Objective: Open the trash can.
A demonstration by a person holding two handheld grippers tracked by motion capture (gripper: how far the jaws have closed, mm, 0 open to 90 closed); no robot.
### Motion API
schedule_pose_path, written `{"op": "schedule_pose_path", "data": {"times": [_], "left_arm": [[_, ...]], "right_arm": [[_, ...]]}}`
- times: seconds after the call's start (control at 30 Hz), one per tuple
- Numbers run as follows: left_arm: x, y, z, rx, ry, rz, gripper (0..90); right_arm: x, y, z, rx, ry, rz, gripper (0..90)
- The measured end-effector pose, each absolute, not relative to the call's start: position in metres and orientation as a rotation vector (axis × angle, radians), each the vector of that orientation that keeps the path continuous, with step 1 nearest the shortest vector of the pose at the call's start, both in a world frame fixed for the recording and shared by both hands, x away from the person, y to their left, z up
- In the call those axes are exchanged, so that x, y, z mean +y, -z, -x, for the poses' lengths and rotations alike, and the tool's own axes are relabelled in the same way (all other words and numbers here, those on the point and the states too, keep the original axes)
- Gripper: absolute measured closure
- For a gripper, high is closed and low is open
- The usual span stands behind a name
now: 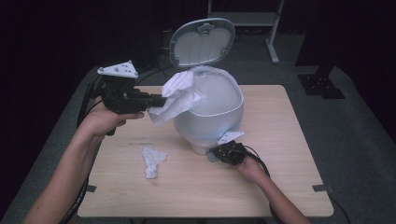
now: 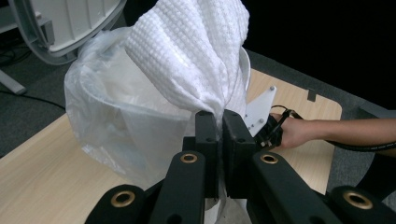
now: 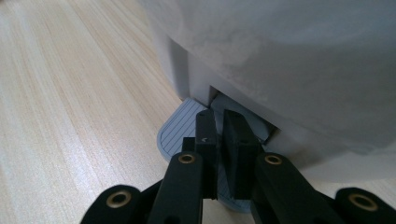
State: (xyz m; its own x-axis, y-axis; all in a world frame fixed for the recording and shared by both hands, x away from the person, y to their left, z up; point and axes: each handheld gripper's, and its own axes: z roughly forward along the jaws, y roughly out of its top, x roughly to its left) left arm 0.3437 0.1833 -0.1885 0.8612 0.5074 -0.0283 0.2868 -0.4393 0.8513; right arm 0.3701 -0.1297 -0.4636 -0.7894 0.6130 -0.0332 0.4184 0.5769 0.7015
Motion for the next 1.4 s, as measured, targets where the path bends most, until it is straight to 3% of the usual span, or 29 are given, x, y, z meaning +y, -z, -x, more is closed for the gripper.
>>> {"op": "schedule_pose_path", "data": {"times": [1.4], "left_arm": [[0.137,0.167,-0.381,0.566,-0.272,-2.095,86.5]], "right_arm": [[-0.13,0.463,-0.371,2.55,-1.027,-0.841,84.2]]}}
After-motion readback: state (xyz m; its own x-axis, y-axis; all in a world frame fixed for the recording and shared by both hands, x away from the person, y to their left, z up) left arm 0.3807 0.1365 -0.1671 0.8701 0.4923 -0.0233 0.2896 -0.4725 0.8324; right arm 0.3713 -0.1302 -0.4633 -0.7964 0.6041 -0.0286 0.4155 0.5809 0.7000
